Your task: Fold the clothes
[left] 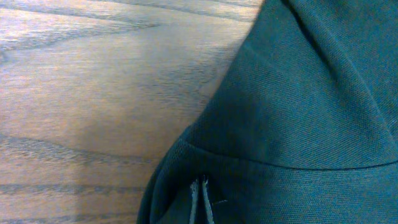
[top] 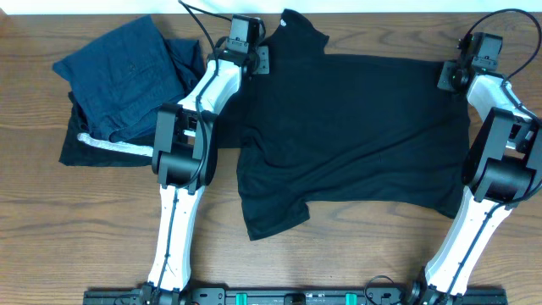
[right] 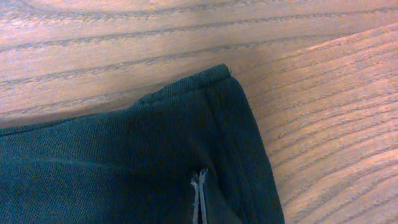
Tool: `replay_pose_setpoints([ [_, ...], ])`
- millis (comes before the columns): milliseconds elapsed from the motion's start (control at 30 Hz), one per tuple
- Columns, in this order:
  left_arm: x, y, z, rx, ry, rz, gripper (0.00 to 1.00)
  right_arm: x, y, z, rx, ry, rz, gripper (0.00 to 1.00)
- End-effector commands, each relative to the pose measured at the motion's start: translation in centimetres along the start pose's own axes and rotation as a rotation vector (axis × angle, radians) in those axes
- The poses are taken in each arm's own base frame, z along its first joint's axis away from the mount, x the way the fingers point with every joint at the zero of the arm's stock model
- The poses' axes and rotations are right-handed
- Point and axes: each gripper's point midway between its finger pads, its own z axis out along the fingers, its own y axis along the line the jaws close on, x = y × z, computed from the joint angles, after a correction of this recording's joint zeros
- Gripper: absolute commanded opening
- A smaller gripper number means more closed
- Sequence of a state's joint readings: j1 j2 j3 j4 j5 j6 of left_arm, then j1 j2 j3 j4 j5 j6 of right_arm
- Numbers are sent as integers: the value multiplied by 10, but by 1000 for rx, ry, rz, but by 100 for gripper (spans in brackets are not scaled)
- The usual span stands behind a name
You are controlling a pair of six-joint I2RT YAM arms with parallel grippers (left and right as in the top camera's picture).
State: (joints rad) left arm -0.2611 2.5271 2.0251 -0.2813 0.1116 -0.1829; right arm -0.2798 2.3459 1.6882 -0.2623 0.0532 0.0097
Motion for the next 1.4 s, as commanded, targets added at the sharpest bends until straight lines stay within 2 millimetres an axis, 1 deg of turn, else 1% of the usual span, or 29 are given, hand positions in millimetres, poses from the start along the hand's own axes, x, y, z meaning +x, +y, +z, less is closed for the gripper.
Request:
replay_pose_setpoints([
  [0,-55,1,-56,-30,-119,0,6,-9,-16,-7,53,-7,7,4],
  [33,-64,-2,-73,-27,-134,0,6,-14,-16,-14,51,-13,19,9],
  [100,-80,-9,-117,-23,-148,-1,8,-29,-12,-41,22,-27,51,42],
  [133,-83,-11,-136,-23,-146,0,15,-33,-10,-53,8,-28,65,53],
  [167,-84,-14,-157,-25,-135,0,21,-39,-11,-70,2,-31,93,66],
  [233,-77,-17,-199,-33,-91,-8,25,-45,-12,-100,2,-27,148,69],
  [300,-56,-18,-235,-50,-7,-33,27,-43,-14,-134,4,4,188,70],
  [333,-49,-19,-242,-54,18,-36,28,-40,-14,-142,6,18,195,70],
  [433,-15,-24,-269,-71,131,-18,30,-18,-16,-178,16,113,222,71],
  [533,15,-27,-282,-85,226,3,33,6,-17,-202,29,211,235,73],
  [567,26,-28,-284,-90,261,10,33,16,-17,-209,36,252,253,74],
  [600,38,-28,-286,-95,292,16,33,30,-17,-217,50,309,284,74],
  [733,82,-22,-287,-115,381,12,33,64,-18,-231,96,449,379,72],
  [833,116,-14,-291,-129,426,-12,33,89,-18,-234,126,540,411,71],
  [867,131,-13,-295,-120,435,-15,33,103,-17,-234,140,584,428,70],
  [900,141,-12,-299,-106,436,-17,34,111,-16,-233,143,609,433,69],
  [1033,169,-4,-313,-92,388,-61,35,157,-14,-228,176,713,443,67],
  [1133,184,1,-317,-81,326,-131,41,191,-17,-225,199,758,471,66],
  [1167,189,3,-315,-81,313,-164,45,203,-18,-225,208,768,484,66],
  [1200,194,4,-312,-78,303,-195,47,214,-20,-224,212,773,503,66],
  [1300,209,-1,-300,-25,309,-213,50,232,-25,-225,216,768,533,65],
  [1367,217,-7,-291,18,324,-220,50,240,-29,-230,222,769,564,66],
])
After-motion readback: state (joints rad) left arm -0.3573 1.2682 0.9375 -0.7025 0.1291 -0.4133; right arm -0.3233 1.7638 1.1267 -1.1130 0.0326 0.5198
